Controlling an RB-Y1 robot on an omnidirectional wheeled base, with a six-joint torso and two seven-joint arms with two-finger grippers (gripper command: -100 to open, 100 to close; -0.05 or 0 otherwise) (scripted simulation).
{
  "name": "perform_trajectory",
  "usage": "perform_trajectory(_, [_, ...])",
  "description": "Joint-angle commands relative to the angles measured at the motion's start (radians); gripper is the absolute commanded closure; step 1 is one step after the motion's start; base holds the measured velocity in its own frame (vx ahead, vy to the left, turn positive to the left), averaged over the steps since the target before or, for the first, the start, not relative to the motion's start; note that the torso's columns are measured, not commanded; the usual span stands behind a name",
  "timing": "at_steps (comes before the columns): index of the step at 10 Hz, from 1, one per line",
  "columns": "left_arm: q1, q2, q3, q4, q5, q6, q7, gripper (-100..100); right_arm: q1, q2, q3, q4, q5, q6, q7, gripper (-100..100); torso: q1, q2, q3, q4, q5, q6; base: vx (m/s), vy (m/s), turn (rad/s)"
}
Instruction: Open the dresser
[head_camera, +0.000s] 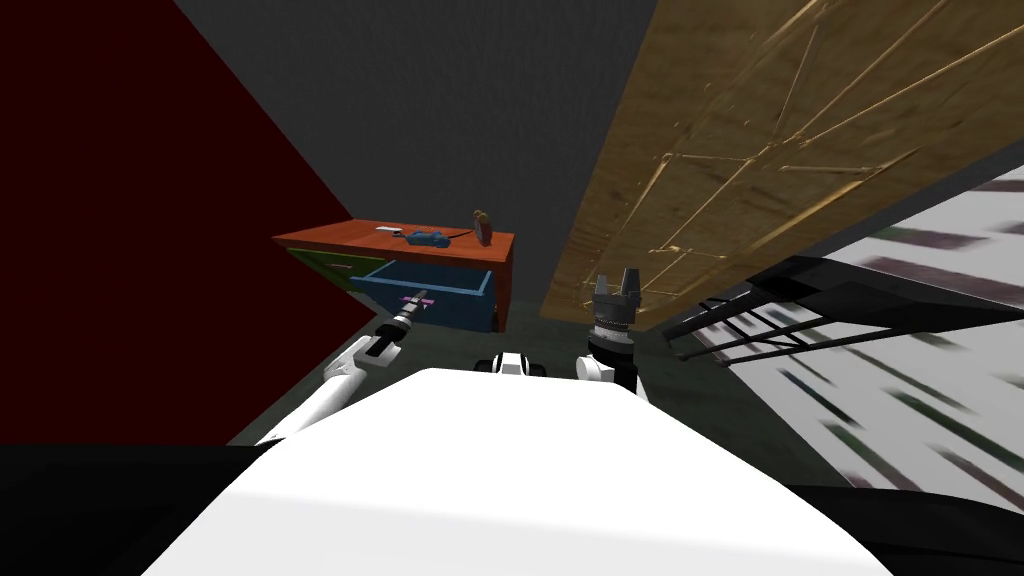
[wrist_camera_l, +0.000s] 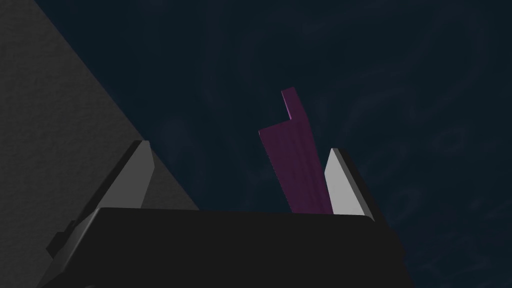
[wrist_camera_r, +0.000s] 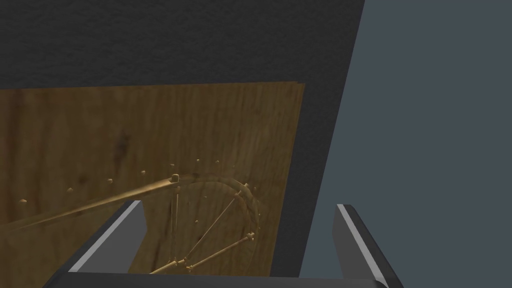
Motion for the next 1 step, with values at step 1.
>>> perform_trajectory(1, [0.001, -0.001, -0.001, 0.001, 0.0, 0.0, 0.0, 0, 0.0, 0.0, 0.0, 0.0, 0.0, 0.0, 0.0, 0, 0.001, -0.001, -0.001, -0.001, 0.001, 0.0, 0.0, 0.0, 0.0])
